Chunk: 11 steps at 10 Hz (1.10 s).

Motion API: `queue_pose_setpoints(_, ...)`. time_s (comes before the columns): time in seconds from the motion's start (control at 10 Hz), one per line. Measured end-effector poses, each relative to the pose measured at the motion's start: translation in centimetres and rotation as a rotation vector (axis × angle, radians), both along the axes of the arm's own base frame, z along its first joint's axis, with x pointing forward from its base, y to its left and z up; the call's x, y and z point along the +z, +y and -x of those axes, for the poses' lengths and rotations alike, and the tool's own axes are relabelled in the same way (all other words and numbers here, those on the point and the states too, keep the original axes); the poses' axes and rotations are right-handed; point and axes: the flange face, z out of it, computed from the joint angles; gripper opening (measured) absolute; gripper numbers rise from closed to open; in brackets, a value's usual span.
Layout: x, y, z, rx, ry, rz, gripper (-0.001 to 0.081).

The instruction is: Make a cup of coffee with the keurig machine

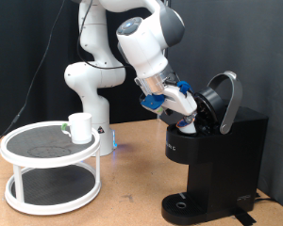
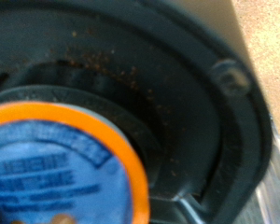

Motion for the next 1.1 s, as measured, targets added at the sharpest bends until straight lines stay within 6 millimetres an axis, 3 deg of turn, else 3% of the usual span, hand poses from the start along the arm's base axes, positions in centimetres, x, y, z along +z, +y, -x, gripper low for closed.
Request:
queue_pose_setpoints(0.3,-1.1,2.0,0.1,0.019,0.006,0.009,0.0734)
queue_pose_setpoints(0.5,-0.8,2.1,0.0,-0.022,-0.026,-0.033,0.0734)
queue_pose_setpoints(1.0,2.4,-3.3,0.8,-0.124,-0.087,-0.05,0.0734)
queue_pose_setpoints(1.1,2.3,-3.1,0.8,-0.12,-0.085,-0.05,0.0734)
